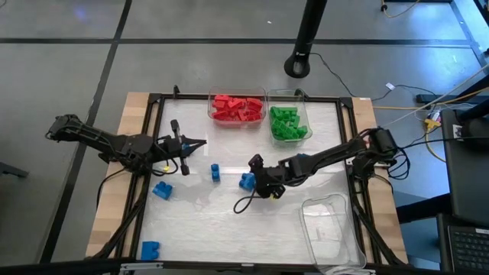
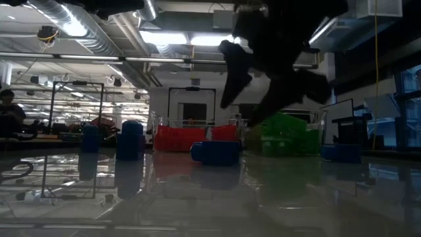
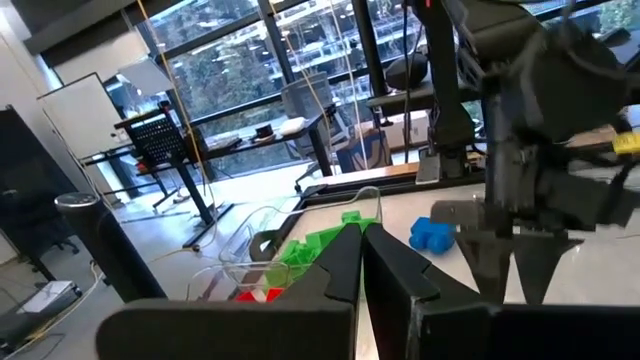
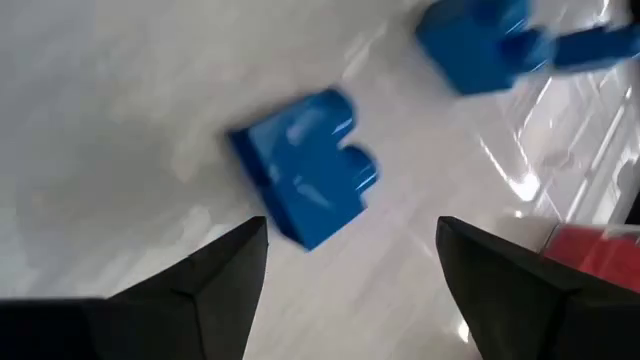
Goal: Sort blocks
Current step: Put the blue game piece into the bottom transparent bin
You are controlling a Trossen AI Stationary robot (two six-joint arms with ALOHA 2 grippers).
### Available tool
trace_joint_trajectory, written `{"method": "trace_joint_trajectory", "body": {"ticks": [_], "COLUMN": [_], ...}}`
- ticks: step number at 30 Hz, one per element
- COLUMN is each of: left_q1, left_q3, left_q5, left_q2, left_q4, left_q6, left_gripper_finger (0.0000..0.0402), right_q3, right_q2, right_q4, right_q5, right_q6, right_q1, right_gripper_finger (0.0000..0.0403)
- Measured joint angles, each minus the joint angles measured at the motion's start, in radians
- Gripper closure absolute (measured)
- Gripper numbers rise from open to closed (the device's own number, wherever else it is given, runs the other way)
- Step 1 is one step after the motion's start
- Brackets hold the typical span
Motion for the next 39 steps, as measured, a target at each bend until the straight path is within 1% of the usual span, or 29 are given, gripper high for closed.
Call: {"method": "trace_joint_trajectory", "body": {"ticks": [9, 16, 22, 31, 33, 35, 39], "left_q1": [0.000, 0.000, 0.000, 0.000, 0.000, 0.000, 0.000], "left_q3": [0.000, 0.000, 0.000, 0.000, 0.000, 0.000, 0.001], "left_q5": [0.000, 0.000, 0.000, 0.000, 0.000, 0.000, 0.000], "left_q2": [0.000, 0.000, 0.000, 0.002, 0.002, 0.002, 0.003], "left_q4": [0.001, -0.002, -0.004, -0.006, -0.006, -0.006, -0.006], "left_q6": [-0.020, -0.019, -0.018, -0.019, -0.019, -0.019, -0.020], "left_gripper_finger": [0.0400, 0.0397, 0.0400, 0.0397, 0.0399, 0.0400, 0.0398], "right_q3": [0.000, 0.000, -0.001, 0.001, 0.001, 0.001, 0.001], "right_q2": [0.106, 0.151, 0.182, 0.251, 0.254, 0.262, 0.274], "right_q4": [-0.003, 0.109, 0.128, 0.314, 0.323, 0.346, 0.362], "right_q5": [0.168, 0.267, 0.288, 0.317, 0.317, 0.319, 0.324], "right_q6": [0.002, -0.026, -0.054, -0.105, -0.107, -0.108, -0.126], "right_q1": [0.037, 0.061, 0.059, 0.059, 0.059, 0.059, 0.058], "right_gripper_finger": [0.0114, 0.0114, 0.0114, 0.0116, 0.0126, 0.0146, 0.0205]}}
